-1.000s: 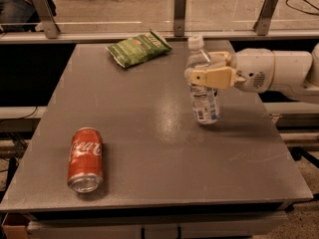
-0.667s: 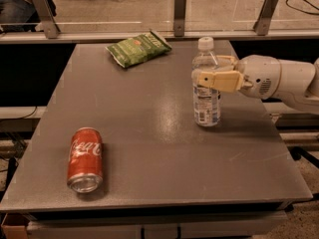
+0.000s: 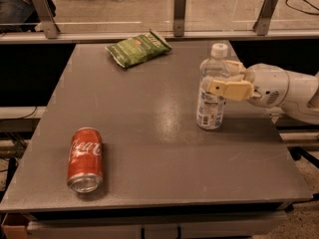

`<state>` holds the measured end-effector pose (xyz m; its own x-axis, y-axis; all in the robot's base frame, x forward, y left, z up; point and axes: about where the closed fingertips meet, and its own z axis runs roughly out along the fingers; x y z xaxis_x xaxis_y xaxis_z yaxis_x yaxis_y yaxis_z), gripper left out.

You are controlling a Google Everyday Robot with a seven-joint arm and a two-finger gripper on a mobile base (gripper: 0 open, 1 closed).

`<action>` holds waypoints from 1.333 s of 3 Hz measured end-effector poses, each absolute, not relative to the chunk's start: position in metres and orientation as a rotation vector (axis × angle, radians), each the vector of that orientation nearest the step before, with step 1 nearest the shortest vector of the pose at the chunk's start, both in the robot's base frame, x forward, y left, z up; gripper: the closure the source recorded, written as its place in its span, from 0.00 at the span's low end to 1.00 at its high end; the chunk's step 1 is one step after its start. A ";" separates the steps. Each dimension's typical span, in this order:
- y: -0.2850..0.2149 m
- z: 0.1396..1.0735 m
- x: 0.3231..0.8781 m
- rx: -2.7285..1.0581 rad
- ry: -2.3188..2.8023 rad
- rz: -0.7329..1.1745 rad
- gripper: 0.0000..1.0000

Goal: Place blue plastic bottle upright

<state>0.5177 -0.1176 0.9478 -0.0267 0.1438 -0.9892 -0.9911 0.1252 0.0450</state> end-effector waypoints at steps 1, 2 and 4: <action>-0.121 0.946 0.505 -1.045 1.110 1.192 0.36; -0.122 0.942 0.494 -1.082 1.065 1.183 0.12; -0.125 0.935 0.483 -1.139 1.068 1.164 0.00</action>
Offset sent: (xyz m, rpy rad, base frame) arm -0.0356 -0.0125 -0.0124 0.0145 -0.1650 0.0791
